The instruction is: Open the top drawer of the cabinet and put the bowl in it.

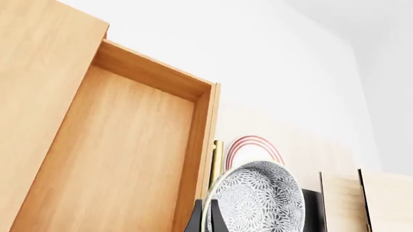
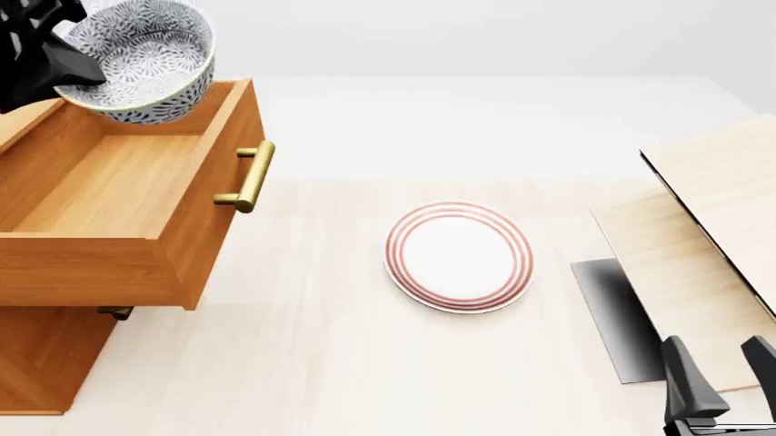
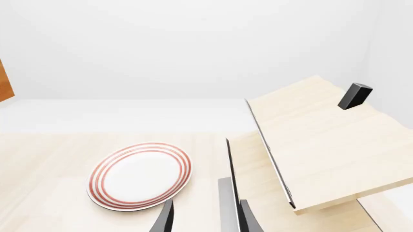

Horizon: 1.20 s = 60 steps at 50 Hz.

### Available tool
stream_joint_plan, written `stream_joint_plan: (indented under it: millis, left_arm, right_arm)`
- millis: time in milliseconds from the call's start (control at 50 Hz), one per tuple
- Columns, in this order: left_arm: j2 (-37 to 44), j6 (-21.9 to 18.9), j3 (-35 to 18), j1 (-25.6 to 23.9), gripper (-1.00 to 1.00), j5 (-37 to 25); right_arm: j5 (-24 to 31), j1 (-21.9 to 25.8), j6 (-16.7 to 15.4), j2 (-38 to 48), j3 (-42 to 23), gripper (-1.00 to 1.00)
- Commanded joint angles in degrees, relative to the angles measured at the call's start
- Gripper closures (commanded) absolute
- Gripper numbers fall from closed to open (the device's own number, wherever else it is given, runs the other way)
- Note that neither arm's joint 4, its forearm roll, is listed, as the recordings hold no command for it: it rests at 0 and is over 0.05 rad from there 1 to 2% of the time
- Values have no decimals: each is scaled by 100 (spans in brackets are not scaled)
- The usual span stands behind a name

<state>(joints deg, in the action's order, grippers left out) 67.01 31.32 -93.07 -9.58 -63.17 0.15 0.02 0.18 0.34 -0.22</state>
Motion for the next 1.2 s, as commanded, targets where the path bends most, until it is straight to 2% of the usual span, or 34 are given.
stream_joint_plan:
  millis: [20,280,600,700,900,1200]
  left_arm:
    - [-493,208,593,414,100,176]
    - [-862,475,1237,903,100,483]
    - [-1030,599,1791,1406,100,849]
    - [-975,580,1825,1555,100,904]
    - [-794,658,1995,1522,100,1193]
    - [-411,640,1907,1535,100,1408]
  right_arm:
    - [-5,-1,-4,-3,2,-100]
    - [-5,-1,-4,-3,2,-100]
    - [-5,-1,-4,-3,2,-100]
    - [-5,-1,-4,-3,2,-100]
    - [-5,-1,-4,-3,2,-100]
    - [-5,-1,-4,-3,2,-100]
